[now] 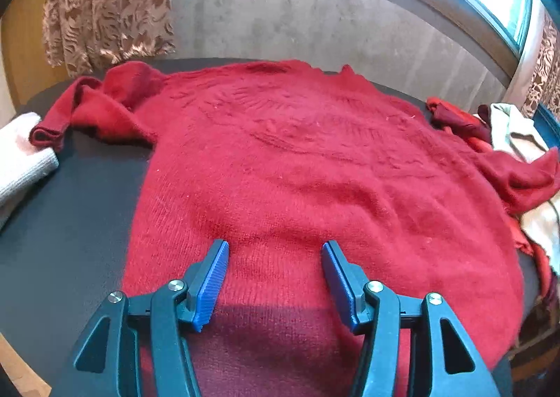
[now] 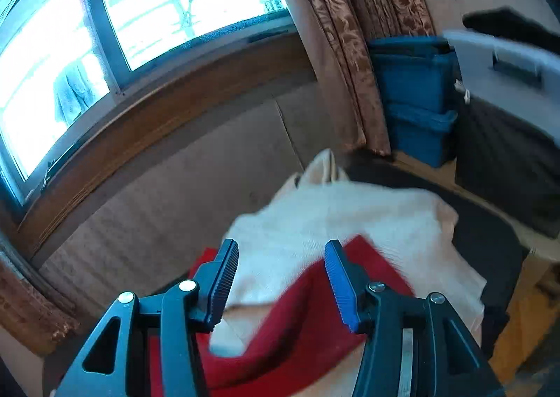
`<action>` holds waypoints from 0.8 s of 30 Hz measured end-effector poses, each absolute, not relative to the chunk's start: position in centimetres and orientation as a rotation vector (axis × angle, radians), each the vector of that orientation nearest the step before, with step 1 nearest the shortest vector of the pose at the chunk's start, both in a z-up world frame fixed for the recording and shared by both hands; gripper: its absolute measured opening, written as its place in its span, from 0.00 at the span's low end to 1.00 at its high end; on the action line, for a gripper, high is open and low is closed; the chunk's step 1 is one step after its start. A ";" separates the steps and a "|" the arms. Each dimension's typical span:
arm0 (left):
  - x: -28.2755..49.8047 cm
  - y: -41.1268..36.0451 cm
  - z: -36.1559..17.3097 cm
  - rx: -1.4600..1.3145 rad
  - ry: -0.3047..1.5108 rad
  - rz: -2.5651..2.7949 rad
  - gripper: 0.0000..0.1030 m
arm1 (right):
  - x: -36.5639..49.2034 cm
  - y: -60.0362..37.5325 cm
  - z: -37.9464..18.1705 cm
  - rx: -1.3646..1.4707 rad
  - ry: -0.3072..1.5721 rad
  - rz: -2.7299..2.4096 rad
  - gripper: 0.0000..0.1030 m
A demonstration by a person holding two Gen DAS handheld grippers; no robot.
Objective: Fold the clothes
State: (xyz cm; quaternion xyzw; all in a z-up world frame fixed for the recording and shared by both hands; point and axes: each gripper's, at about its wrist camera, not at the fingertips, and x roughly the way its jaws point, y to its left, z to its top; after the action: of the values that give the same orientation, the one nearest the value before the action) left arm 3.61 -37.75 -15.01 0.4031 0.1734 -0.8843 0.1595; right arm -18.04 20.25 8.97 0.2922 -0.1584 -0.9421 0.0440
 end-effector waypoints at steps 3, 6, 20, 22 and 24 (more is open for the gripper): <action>3.0 -39.4 -13.8 1.128 0.650 -2.525 0.53 | -15.8 19.6 7.2 0.853 -0.459 -2.775 0.57; 1.8 -40.4 -12.2 1.072 0.657 -2.533 0.54 | -13.6 14.8 5.1 0.873 -0.402 -2.554 0.58; -7.7 -44.7 -11.8 1.051 0.419 -2.484 0.54 | -15.9 -15.5 -10.0 1.112 0.041 -2.091 0.58; -8.8 -45.8 -13.7 1.117 0.432 -2.429 0.55 | -17.9 -16.8 -12.2 1.156 0.079 -2.128 0.58; -9.4 -47.1 -15.6 1.151 0.453 -2.395 0.59 | -19.6 -17.6 -14.1 1.161 0.100 -2.167 0.63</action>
State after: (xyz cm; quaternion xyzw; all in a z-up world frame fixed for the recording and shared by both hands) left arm -9.44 -47.09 -15.61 0.4164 0.1641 -0.8665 0.2211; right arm -19.56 -17.60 -14.07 0.4446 0.0382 -0.8303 0.3340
